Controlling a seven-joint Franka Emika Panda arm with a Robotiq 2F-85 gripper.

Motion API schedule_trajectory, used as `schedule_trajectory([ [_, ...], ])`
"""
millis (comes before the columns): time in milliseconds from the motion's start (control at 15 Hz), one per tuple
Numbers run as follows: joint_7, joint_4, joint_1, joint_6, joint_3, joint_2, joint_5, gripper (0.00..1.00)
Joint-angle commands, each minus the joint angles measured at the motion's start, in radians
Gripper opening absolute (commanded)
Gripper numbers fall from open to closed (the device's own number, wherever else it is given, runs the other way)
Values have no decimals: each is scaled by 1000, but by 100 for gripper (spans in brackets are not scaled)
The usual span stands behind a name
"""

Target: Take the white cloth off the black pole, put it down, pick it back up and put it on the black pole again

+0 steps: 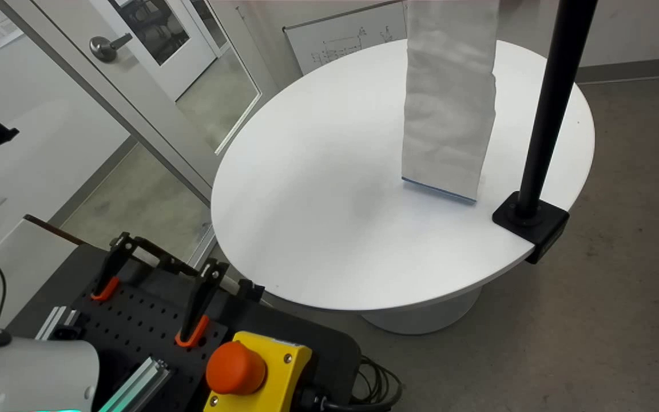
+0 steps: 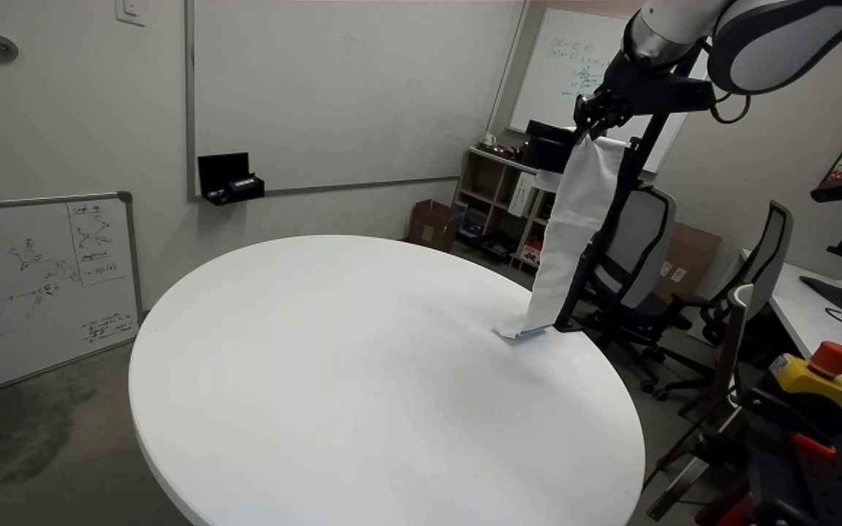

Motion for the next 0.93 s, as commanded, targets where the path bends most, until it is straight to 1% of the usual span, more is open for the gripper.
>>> schedule_trajectory([
  [0,40,21,9,2,-4,17,-25,3],
  [133,39,16,11,5,-4,15,-18,1],
  [200,38,15,10,7,-4,14,-11,4],
  [267,36,15,9,7,-3,13,-3,4],
  [333,10,5,3,5,5,4,41,4],
  [667,-207,-98,-8,43,79,-118,383,4],
  [733,-273,-122,77,55,18,-152,478,4],
  [867,-397,-158,129,51,25,-214,637,4],
])
